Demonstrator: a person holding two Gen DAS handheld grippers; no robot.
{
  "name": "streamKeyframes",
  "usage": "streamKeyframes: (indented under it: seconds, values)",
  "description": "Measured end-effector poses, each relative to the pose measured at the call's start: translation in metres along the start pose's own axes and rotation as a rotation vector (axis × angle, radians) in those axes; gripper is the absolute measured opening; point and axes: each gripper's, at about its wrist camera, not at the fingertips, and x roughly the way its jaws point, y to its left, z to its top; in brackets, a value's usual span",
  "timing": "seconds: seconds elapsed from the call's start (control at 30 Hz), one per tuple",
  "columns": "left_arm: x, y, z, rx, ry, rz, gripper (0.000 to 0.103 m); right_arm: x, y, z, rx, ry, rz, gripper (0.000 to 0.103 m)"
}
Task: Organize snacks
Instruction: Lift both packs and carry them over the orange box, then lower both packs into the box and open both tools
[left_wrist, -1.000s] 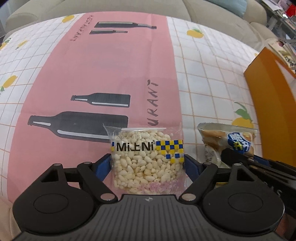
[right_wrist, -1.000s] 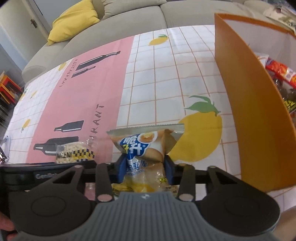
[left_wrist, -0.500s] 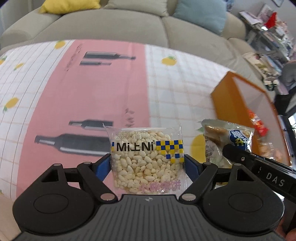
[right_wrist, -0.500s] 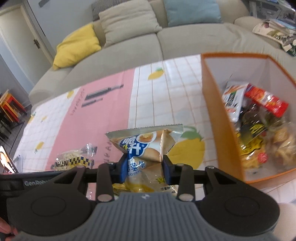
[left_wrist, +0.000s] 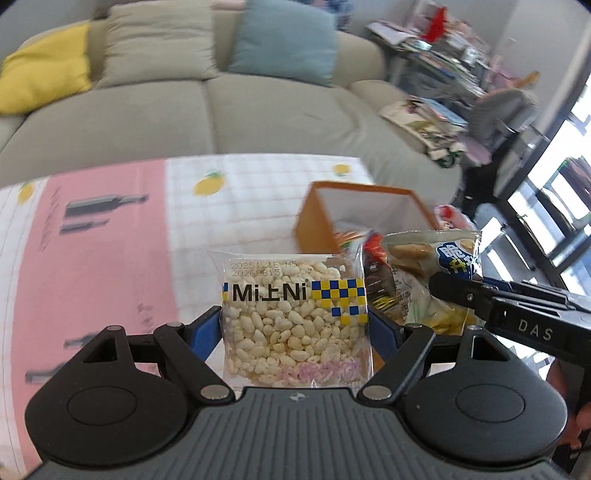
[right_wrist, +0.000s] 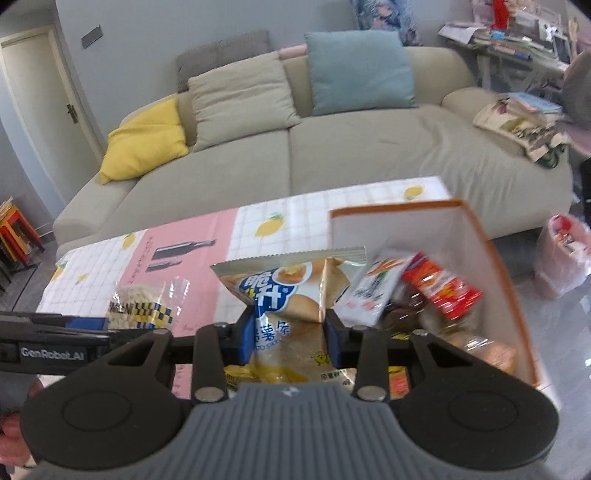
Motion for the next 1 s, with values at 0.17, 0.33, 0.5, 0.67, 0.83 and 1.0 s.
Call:
streamKeyframes:
  seconds: [0.17,0.33,0.5,0.67,0.83,1.0]
  values:
    - [0.015,-0.034,0.026,0.053,0.014,-0.078,0.094,-0.017,-0.038,0.019,-0.003,-0.014,-0.078,0.036]
    - [0.039,-0.067,0.055,0.092,0.033,-0.17,0.094,-0.018,-0.072,0.034,-0.032,-0.011,-0.154,0.036]
    - [0.079,-0.096,0.077,0.181,0.076,-0.197,0.094,-0.003,-0.112,0.043,-0.036,0.03,-0.189,0.036]
    - [0.135,-0.12,0.088,0.326,0.168,-0.203,0.094,0.029,-0.148,0.041,-0.007,0.112,-0.182,0.036]
    - [0.181,-0.132,0.085,0.532,0.233,-0.13,0.094,0.066,-0.163,0.033,0.015,0.181,-0.126,0.036]
    - [0.207,-0.14,0.073,0.777,0.319,-0.107,0.094,0.095,-0.162,0.027,-0.048,0.235,-0.126,0.036]
